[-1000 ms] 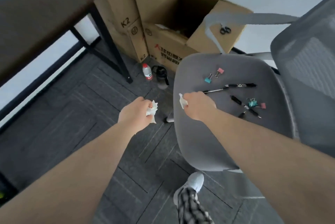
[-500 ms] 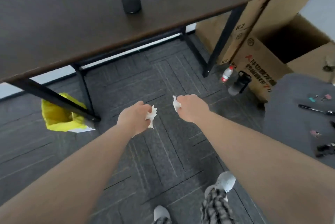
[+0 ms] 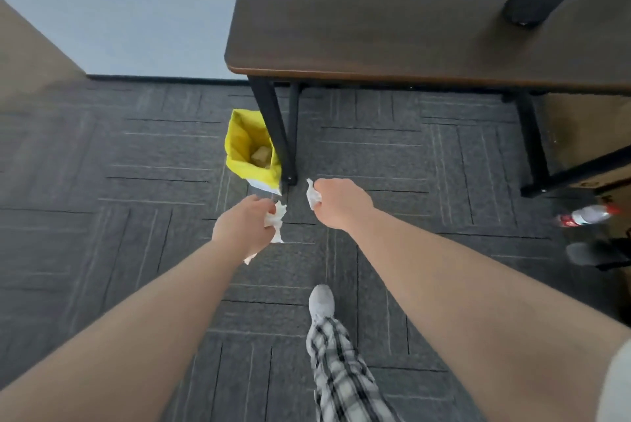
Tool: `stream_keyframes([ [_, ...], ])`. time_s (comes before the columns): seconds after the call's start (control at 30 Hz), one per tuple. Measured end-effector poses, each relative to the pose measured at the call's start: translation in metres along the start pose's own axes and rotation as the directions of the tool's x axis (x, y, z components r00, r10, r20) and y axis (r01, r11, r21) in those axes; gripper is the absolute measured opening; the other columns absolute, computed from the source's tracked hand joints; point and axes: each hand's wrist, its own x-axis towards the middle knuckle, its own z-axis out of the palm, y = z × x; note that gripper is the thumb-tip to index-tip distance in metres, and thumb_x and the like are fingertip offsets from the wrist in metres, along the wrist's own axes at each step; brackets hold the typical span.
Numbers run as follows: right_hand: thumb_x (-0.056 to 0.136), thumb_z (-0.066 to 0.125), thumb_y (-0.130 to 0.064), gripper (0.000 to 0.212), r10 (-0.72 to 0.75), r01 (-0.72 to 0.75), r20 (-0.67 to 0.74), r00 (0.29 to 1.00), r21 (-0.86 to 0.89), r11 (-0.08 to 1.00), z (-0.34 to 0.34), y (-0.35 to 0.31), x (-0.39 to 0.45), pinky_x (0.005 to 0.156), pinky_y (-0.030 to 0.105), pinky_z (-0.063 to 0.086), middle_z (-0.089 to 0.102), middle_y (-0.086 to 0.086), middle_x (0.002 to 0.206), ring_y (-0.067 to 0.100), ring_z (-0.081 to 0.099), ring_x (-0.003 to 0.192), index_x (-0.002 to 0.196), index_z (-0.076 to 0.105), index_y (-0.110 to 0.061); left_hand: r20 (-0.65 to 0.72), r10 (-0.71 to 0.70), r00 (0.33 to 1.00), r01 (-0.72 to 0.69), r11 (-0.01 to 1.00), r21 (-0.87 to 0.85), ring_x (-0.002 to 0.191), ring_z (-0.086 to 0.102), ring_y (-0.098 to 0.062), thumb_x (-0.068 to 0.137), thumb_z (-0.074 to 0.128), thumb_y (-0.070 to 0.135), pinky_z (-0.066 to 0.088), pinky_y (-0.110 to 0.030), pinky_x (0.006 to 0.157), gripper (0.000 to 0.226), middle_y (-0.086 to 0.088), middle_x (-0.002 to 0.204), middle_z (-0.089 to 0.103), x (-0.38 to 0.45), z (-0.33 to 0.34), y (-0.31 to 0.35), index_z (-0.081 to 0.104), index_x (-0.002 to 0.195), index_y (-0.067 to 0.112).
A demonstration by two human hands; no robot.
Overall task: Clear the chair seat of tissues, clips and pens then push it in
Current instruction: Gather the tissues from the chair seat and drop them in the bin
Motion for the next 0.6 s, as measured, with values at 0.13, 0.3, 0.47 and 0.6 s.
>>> stream_keyframes([
  [0.13,0.09,0.045,-0.009,0.021,-0.035,0.036,0.057,0.998,-0.005,0.999,0.006,-0.045,0.072,0.08,0.043,0.05,0.061,0.012,0.112,0.036,0.055,0.107,0.11,0.054,-0.011,0.009,-0.097,0.995,0.097,0.995,-0.035,0.098,0.059,-0.024,0.088,0.047,0.018,0.04,-0.031,0.069,0.033,0.002,0.114,0.053,0.043,-0.019,-0.054,0.055,0.12,0.024],
  [0.3,0.095,0.041,-0.017,0.019,-0.024,0.029,0.094,0.995,-0.056,0.998,0.013,-0.086,0.145,0.074,0.042,0.048,0.062,0.011,0.108,0.035,0.058,0.102,0.11,0.052,-0.013,0.011,-0.153,0.988,0.153,0.985,-0.075,0.106,0.059,-0.026,0.089,0.047,0.019,0.045,-0.036,0.079,0.035,0.002,0.121,0.052,0.101,-0.043,-0.11,0.054,0.123,0.025],
  [0.47,0.095,0.042,-0.019,0.025,0.025,-0.015,0.122,0.992,-0.083,0.996,0.025,-0.117,0.205,0.074,0.041,0.048,0.061,0.011,0.113,0.035,0.058,0.103,0.119,0.049,-0.017,0.023,-0.156,0.988,0.157,0.979,-0.127,0.105,0.059,-0.026,0.09,0.047,0.019,0.047,-0.037,0.079,0.035,0.001,0.121,0.052,0.153,-0.049,-0.156,0.053,0.124,0.026],
  [0.6,0.095,0.045,-0.021,0.036,0.125,-0.115,0.136,0.983,-0.08,0.99,0.044,-0.139,0.258,0.073,0.038,0.045,0.06,0.01,0.119,0.034,0.058,0.108,0.132,0.044,-0.019,0.05,-0.15,0.987,0.157,0.971,-0.183,0.102,0.059,-0.027,0.091,0.049,0.022,0.043,-0.034,0.073,0.032,0.0,0.119,0.051,0.206,-0.041,-0.194,0.054,0.122,0.025],
])
